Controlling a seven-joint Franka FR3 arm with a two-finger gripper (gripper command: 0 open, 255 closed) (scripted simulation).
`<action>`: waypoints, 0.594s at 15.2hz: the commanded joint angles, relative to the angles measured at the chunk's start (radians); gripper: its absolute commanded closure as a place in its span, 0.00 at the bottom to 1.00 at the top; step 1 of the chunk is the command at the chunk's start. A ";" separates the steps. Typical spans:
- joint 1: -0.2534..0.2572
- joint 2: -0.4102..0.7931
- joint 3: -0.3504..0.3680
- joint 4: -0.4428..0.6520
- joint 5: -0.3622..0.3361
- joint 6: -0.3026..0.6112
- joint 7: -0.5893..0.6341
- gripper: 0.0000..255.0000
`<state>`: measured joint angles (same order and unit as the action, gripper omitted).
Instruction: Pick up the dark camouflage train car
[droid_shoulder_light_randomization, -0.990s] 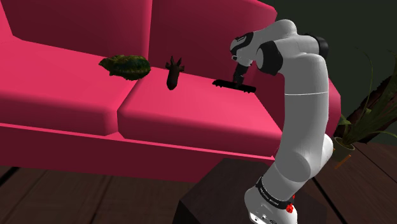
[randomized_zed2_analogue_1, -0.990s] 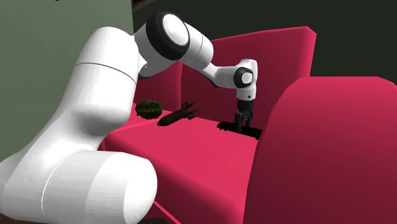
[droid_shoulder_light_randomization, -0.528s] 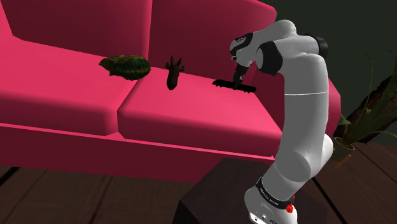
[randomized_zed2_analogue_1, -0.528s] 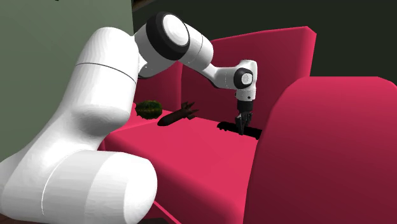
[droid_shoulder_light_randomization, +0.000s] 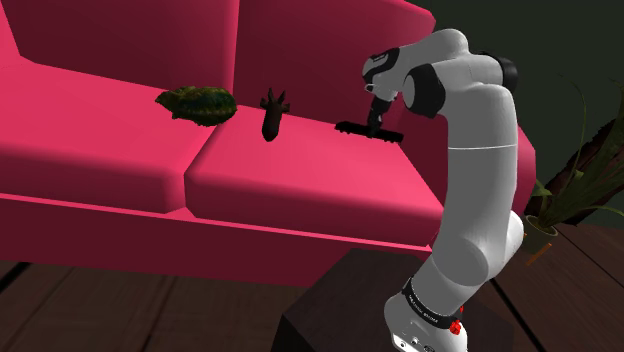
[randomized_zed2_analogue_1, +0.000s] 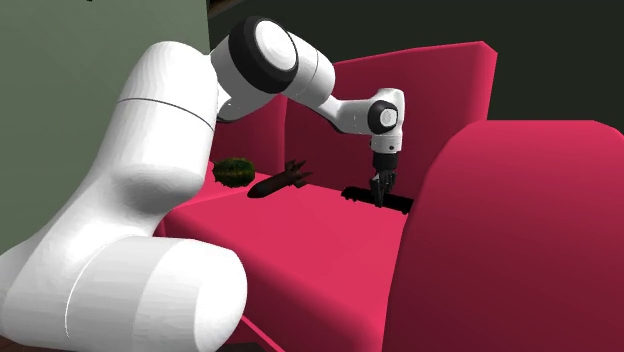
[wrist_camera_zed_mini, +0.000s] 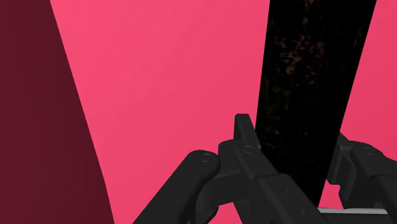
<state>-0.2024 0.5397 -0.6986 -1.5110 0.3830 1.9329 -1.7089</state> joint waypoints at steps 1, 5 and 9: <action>0.001 -0.011 -0.005 0.010 -0.007 -0.018 0.003 1.00; -0.001 -0.023 -0.011 0.047 -0.018 -0.065 0.012 1.00; -0.006 -0.032 -0.016 0.091 -0.026 -0.113 0.020 1.00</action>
<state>-0.2064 0.5094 -0.7136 -1.4337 0.3583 1.8332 -1.6912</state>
